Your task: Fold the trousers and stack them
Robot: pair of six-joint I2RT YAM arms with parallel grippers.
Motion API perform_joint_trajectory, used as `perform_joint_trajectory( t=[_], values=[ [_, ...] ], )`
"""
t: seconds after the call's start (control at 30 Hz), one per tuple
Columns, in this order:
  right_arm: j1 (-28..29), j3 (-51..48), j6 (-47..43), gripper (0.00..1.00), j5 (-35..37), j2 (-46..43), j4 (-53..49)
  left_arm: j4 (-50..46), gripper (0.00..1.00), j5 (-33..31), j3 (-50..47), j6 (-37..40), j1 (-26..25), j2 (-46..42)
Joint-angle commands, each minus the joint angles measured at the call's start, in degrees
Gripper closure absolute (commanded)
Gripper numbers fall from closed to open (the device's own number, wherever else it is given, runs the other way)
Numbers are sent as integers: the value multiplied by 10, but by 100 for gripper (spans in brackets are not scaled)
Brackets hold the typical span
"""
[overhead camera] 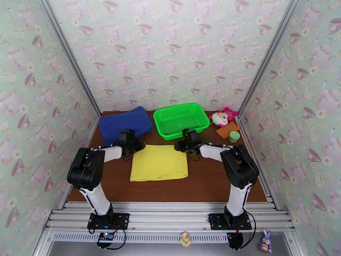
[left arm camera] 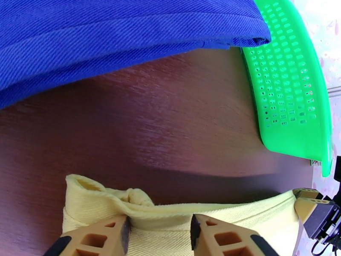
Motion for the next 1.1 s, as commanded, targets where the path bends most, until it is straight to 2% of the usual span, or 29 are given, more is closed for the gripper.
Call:
perform_joint_trajectory(
  t=[0.0, 0.13, 0.3, 0.37, 0.43, 0.57, 0.7, 0.83, 0.97, 1.07],
  values=[
    [2, -26, -3, 48, -2, 21, 23, -15, 55, -12, -28, 14, 4, -5],
    [2, -40, -24, 50, 19, -13, 23, -15, 53, 55, -27, 48, 1, -59],
    [29, -46, -53, 48, 92, -114, -42, -94, 49, 33, -42, 70, 2, -161],
    [44, -33, -51, 47, 90, -138, -73, -115, 48, 42, -56, 67, 4, -184],
    [59, -28, -35, 46, 59, -151, -80, -129, 49, 63, -75, 60, 6, -201],
    [78, -40, 14, 46, 3, -150, -66, -132, 49, 83, -129, 45, 5, -235],
    [75, -84, 45, 46, 26, -146, -61, -111, 49, 107, -170, 33, 4, -240],
    [74, -139, 64, 43, 74, -152, -55, -148, 49, 54, -188, 19, 4, -231],
    [62, -160, 66, 43, 65, -112, -25, -175, 50, 47, -169, 31, 5, -216],
    [59, -156, 66, 44, 52, -85, -12, -204, 47, 36, -151, 40, 5, -249]
  ],
)
